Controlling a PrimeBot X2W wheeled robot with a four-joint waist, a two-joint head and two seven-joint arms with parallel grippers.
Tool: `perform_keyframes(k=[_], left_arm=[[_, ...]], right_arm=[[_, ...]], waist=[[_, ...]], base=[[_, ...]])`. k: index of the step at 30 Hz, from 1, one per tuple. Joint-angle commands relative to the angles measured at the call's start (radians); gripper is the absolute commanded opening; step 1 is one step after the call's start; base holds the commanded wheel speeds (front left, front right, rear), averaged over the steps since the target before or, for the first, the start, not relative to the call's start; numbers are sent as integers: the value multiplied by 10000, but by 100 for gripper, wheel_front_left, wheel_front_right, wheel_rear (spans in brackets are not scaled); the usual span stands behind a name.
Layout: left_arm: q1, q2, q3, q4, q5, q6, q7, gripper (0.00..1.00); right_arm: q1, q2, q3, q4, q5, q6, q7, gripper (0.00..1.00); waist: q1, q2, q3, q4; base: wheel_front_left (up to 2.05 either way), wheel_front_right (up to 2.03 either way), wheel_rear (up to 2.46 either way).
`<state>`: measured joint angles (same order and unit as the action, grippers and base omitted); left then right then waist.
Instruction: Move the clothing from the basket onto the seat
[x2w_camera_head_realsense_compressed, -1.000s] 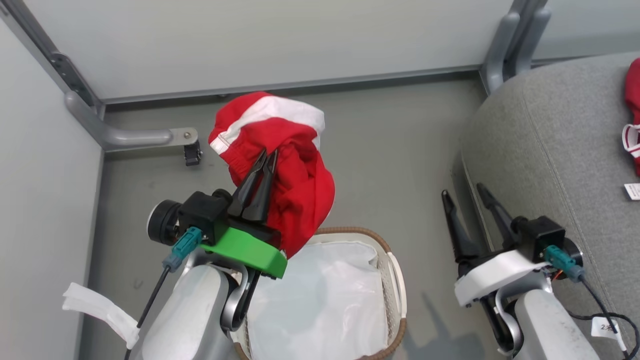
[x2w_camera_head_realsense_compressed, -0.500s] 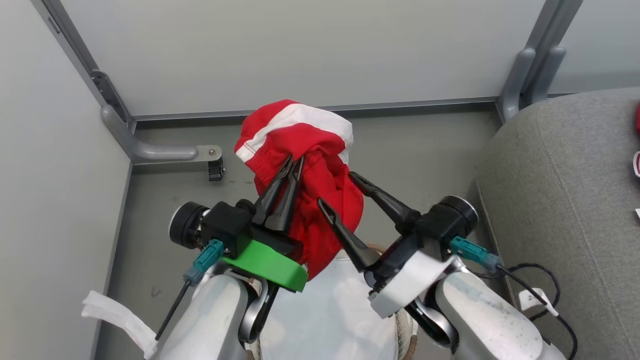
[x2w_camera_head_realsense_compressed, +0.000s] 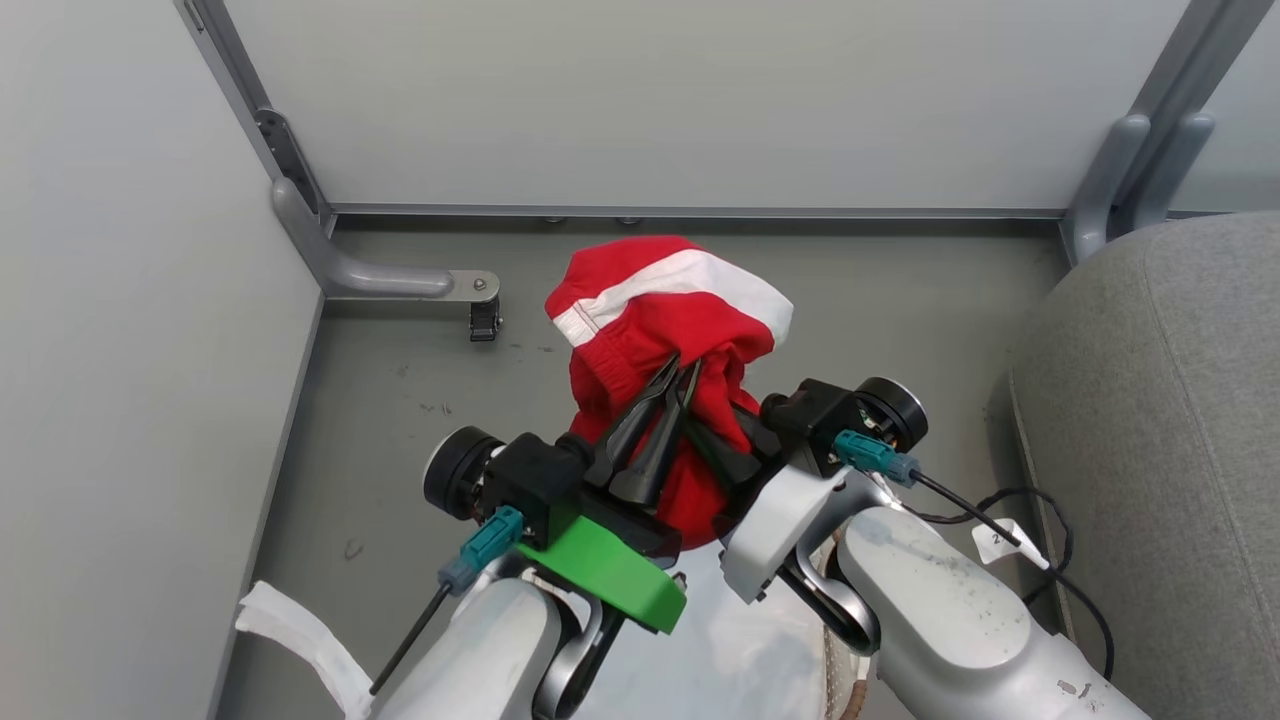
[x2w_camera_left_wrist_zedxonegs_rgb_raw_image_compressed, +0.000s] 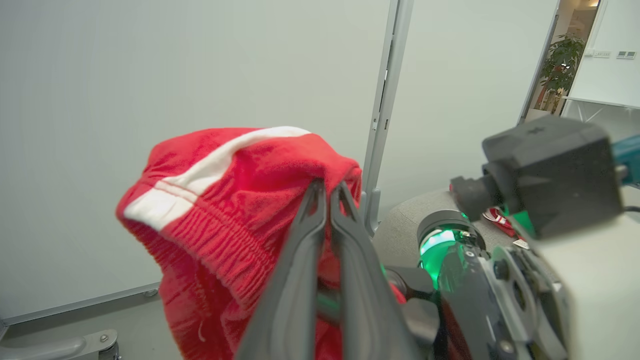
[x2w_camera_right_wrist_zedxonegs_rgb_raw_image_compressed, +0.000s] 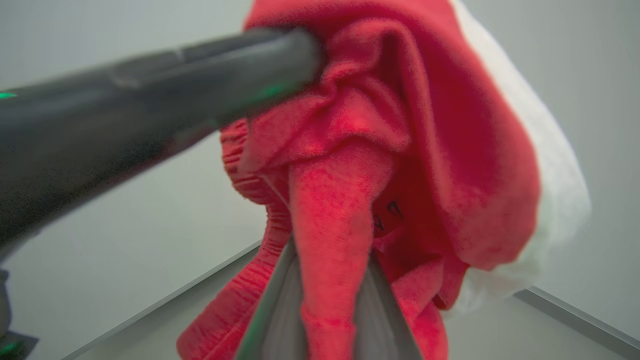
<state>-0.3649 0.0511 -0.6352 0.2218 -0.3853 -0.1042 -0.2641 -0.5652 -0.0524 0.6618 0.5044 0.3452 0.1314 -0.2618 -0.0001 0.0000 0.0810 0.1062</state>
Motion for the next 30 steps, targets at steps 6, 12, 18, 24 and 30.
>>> perform_keyframes(k=[6,12,18,24,30], left_arm=[[18,4,314,14,-20,252,-4,91],[355,7,650,257,324,188,1,100],[559,11,817,375,506,5,1,100],[629,17,805,445,378,-84,1,100],[317,21,655,485,396,-128,1,100]], right_arm=[[217,-9,-96,-130,307,-14,-48,0],[678,-2,-525,-471,247,-14,-48,0],[1187,-111,-952,-833,-26,-14,-48,0],[1489,-566,-1254,-1178,-184,-14,-48,0],[998,-1387,-2128,-1473,-372,-14,-48,0]], waist=[[1,0,25,-355],[1,0,90,-1676],[1,0,253,-3476],[1,0,422,-4929],[1,0,962,-5482]], base=[[0,0,0],[0,0,0],[0,0,0],[0,0,0],[0,0,0]])
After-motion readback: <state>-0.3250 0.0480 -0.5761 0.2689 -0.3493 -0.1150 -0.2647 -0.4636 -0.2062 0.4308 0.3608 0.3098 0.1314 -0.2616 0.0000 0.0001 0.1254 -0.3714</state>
